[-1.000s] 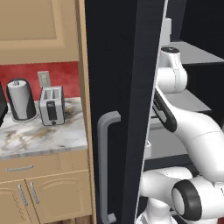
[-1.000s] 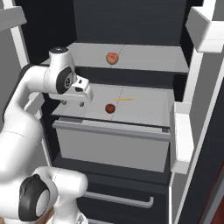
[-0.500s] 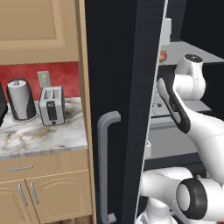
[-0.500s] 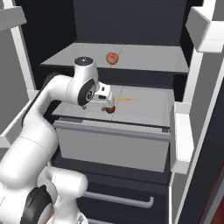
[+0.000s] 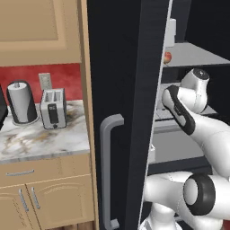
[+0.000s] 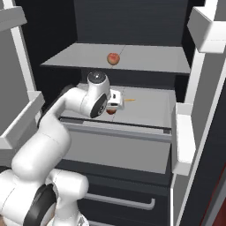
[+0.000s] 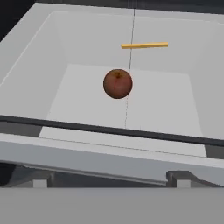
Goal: Pick up the apple and peach from the fridge and place one fruit on each plate on the dining counter.
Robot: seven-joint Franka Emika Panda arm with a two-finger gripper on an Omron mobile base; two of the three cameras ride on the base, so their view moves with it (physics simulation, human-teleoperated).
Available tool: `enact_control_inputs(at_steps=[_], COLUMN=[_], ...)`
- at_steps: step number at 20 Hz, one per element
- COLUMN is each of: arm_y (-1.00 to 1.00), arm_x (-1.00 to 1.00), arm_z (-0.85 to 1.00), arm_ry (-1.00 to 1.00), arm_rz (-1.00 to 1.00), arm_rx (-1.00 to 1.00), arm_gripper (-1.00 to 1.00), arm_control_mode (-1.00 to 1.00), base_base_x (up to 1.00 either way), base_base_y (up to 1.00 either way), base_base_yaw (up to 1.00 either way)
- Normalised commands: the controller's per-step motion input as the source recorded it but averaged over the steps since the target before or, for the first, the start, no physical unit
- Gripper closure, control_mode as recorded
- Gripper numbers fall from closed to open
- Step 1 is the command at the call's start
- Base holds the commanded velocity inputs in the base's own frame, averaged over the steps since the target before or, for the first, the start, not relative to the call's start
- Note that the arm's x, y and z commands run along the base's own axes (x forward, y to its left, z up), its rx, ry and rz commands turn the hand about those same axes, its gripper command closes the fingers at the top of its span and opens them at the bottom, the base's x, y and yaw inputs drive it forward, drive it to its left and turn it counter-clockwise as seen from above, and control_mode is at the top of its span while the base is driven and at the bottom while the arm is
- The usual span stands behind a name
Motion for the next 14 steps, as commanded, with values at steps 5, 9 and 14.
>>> enact_control_inputs(at_steps=[5,9,14], arm_y=[0.02,0.01,0.01], arm_x=[0.71,0.55,0.19], arm_z=[0.00,-0.15,-0.44], arm_ry=[0.18,0.05,0.00], arm_rz=[0.00,0.00,0.00], arm_rx=[-0.01,0.00,-0.01], arm_gripper=[-1.00,-1.00,-1.00], arm_control_mode=[-1.00,-1.00,-1.00], base_base_x=[0.00,0.00,0.00], base_base_y=[0.00,0.00,0.00], base_base_yaw=[0.00,0.00,0.00])
